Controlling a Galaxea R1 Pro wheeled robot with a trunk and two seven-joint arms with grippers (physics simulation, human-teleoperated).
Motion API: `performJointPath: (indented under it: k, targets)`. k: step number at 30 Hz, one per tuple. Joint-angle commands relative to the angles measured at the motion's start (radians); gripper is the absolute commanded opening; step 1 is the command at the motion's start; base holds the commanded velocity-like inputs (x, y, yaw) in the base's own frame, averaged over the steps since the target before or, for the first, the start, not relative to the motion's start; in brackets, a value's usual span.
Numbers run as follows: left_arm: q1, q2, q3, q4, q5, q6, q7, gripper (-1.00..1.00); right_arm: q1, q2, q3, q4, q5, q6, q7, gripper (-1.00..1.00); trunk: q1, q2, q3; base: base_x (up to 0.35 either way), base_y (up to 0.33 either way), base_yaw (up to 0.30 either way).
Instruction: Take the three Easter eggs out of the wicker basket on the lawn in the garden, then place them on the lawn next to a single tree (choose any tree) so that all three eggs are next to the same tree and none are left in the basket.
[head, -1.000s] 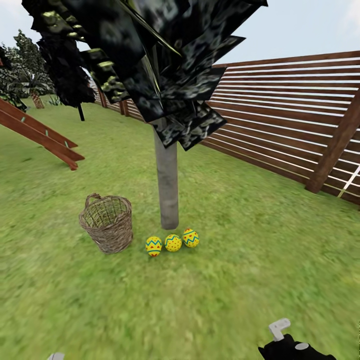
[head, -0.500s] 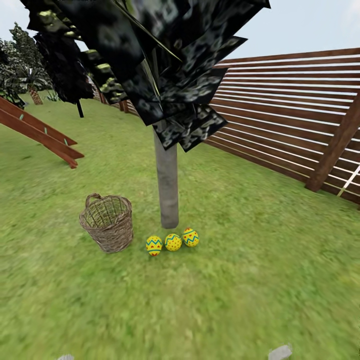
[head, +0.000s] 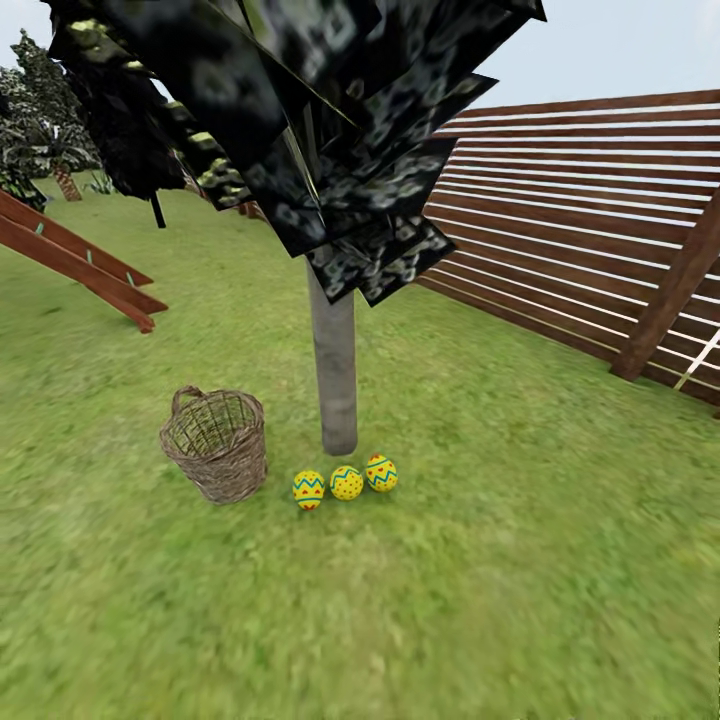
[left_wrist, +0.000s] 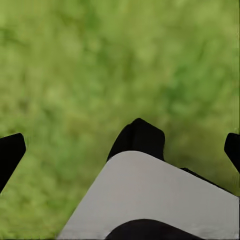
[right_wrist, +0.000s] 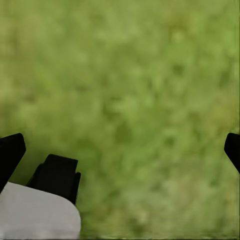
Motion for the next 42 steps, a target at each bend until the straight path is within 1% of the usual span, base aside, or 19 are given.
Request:
performJointPath:
  k: [1, 6, 11, 13, 16, 21, 26, 32, 37, 42]
  targets:
    - [0.0, -0.006, -0.008, 0.018, 0.01, 0.002, 0.01, 1.0, 0.004, 0.0, -0.008, 0.006, 0.006, -0.005, 0.001, 1.0, -0.004, 0.007, 0.001, 0.0, 0.0, 0.0]
    - [0.0, -0.037, -0.008, 0.104, 0.01, 0.002, 0.012, 1.0, 0.035, 0.02, -0.008, 0.009, 0.009, -0.005, 0.002, 1.0, -0.023, 0.042, 0.009, 0.0, 0.0, 0.0]
    - [0.0, -0.048, -0.008, 0.206, 0.01, -0.003, 0.011, 1.0, 0.053, 0.024, -0.008, 0.009, 0.008, -0.005, 0.008, 1.0, -0.042, 0.077, 0.021, 0.0, 0.0, 0.0]
    - [0.0, -0.049, -0.007, 0.224, 0.01, -0.007, 0.011, 1.0, 0.059, 0.024, -0.008, 0.009, 0.008, -0.004, 0.008, 1.0, -0.05, 0.091, 0.027, 0.0, 0.0, 0.0]
    - [0.0, -0.057, -0.01, 0.252, 0.01, -0.012, 0.009, 1.0, 0.069, 0.025, -0.007, 0.009, 0.012, -0.004, 0.008, 1.0, -0.05, 0.091, 0.027, 0.0, 0.0, 0.0]
    - [0.0, -0.055, -0.01, 0.266, 0.015, -0.02, 0.008, 1.0, 0.071, 0.025, -0.007, 0.004, 0.007, -0.007, 0.007, 1.0, -0.05, 0.091, 0.027, 0.0, 0.0, 0.0]
    - [0.0, -0.049, -0.011, 0.304, 0.013, -0.021, 0.008, 1.0, 0.071, 0.024, -0.008, -0.002, 0.008, -0.006, 0.003, 1.0, -0.05, 0.091, 0.027, 0.0, 0.0, 0.0]
    - [0.002, -0.055, -0.011, 0.323, 0.014, -0.021, 0.007, 1.0, 0.071, 0.023, -0.007, 0.004, 0.008, -0.005, 0.002, 1.0, -0.05, 0.091, 0.027, 0.0, 0.0, 0.0]
    - [0.002, -0.056, -0.01, 0.359, 0.015, -0.021, 0.007, 1.0, 0.071, 0.023, -0.007, 0.003, 0.008, -0.005, 0.002, 1.0, -0.05, 0.091, 0.027, 0.0, 0.0, 0.0]
    - [0.002, -0.057, -0.01, 0.362, 0.015, -0.021, 0.007, 1.0, 0.071, 0.023, -0.007, 0.002, 0.006, -0.006, 0.002, 1.0, -0.05, 0.091, 0.027, 0.0, 0.0, 0.0]
